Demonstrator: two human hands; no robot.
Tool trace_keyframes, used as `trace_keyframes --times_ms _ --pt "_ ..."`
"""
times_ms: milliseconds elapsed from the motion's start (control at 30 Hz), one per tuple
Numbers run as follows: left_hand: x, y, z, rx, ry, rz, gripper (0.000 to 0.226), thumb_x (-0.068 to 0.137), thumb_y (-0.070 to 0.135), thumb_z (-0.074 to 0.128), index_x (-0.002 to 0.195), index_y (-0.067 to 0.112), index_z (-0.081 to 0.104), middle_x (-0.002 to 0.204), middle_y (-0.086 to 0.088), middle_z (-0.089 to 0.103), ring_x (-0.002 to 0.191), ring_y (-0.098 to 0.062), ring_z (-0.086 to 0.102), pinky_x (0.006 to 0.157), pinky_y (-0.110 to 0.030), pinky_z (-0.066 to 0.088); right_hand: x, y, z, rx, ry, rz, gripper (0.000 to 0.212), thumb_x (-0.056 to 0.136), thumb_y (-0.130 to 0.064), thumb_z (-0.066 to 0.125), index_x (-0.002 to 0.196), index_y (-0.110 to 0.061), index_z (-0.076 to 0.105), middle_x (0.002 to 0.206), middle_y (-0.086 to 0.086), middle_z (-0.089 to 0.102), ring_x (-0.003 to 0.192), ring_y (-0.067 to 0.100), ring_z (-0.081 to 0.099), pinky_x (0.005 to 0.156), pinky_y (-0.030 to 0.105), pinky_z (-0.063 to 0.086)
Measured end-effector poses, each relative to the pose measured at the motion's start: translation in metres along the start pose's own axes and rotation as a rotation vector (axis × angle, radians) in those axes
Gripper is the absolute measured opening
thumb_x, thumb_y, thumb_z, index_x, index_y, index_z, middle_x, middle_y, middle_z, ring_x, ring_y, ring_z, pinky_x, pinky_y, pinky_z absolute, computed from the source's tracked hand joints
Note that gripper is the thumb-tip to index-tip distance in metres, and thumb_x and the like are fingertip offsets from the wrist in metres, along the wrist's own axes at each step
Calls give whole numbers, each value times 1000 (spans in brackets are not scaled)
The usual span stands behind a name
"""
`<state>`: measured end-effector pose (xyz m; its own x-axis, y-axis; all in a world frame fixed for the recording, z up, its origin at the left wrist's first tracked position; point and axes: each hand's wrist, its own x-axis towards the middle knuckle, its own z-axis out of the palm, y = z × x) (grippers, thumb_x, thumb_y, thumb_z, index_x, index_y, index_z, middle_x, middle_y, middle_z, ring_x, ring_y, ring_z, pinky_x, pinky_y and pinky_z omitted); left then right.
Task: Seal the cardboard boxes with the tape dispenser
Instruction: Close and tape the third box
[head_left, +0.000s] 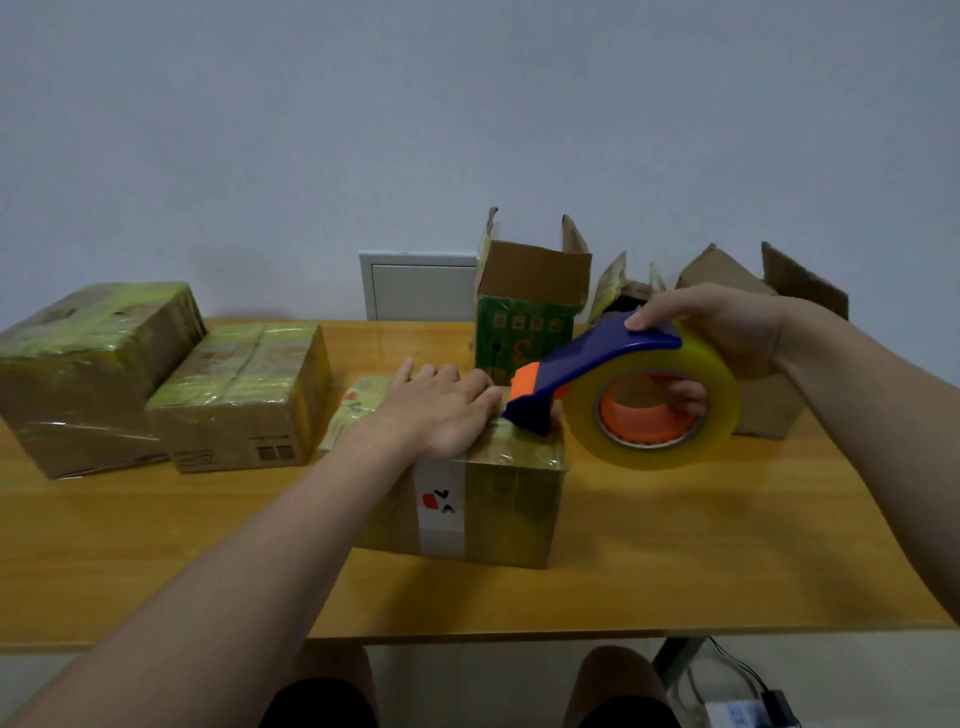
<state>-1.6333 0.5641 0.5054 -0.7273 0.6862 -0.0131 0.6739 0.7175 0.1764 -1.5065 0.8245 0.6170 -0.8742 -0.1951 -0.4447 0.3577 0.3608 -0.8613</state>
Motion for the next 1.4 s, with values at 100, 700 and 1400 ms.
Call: trace_keyframes --times_ms 100,700,1400 --pt "0 0 -1 -6 14 -8 54 107 55 9 146 36 41 146 -8 51 143 -31 39 126 -60 3 -10 12 -8 -12 8 32 54 73 -54 75 93 -3 75 61 18 61 52 28 60 60 36 55" --pt "7 -6 4 81 11 -6 107 71 93 -10 151 39 36 150 -8 51 145 -33 39 126 -59 8 -26 39 -14 95 125 80 92 56 -59 91 123 -2 64 67 13 68 53 25 61 57 36 54" --pt "6 30 2 -26 -37 67 60 101 66 14 158 48 21 165 -1 34 154 -30 26 124 -66 -4 -20 24 -17 -64 20 208 49 70 -52 80 91 -8 80 62 14 64 47 23 59 54 32 55"
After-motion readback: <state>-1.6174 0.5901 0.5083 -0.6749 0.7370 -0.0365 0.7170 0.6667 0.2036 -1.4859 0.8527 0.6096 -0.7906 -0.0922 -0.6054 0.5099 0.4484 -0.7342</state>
